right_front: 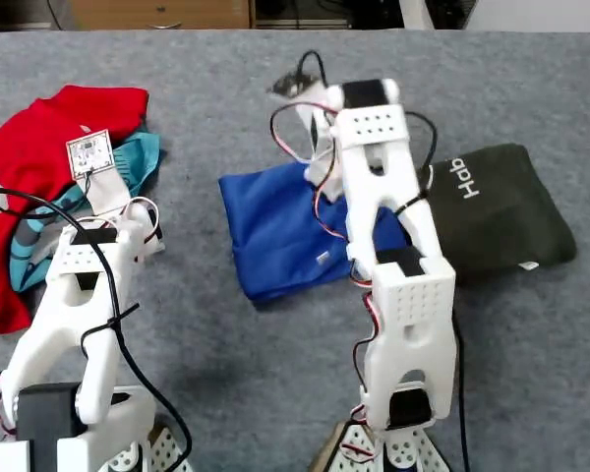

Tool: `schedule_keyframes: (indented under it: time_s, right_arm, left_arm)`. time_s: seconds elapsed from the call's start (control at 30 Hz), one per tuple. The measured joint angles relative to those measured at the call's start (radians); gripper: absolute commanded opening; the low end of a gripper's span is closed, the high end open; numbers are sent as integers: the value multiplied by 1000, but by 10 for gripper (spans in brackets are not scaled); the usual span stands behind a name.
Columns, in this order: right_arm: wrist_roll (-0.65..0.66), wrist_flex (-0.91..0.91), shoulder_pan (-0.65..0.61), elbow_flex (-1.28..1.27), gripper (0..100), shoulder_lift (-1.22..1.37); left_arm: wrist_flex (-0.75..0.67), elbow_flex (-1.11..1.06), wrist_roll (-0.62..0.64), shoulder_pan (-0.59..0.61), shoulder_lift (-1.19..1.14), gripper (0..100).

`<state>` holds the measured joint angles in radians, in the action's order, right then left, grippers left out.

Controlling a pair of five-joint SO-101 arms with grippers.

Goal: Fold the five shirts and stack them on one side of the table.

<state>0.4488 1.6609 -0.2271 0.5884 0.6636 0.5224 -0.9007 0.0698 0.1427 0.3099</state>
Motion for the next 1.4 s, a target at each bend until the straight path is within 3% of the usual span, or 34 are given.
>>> schedule_keyframes:
  time_s: [0.37,0.63,1.0,1.4]
  right_arm:
    - [0,-58,3,-81,5,0]
    - [46,66,26,-83,5,0]
    - [130,103,178,-143,4,-6]
    - [230,103,235,-497,5,-408]
  left_arm:
    - [0,0,0,0,0,18]
    - [0,0,0,0,0,18]
    - [0,0,0,0,0,18]
    - [0,0,0,0,0,18]
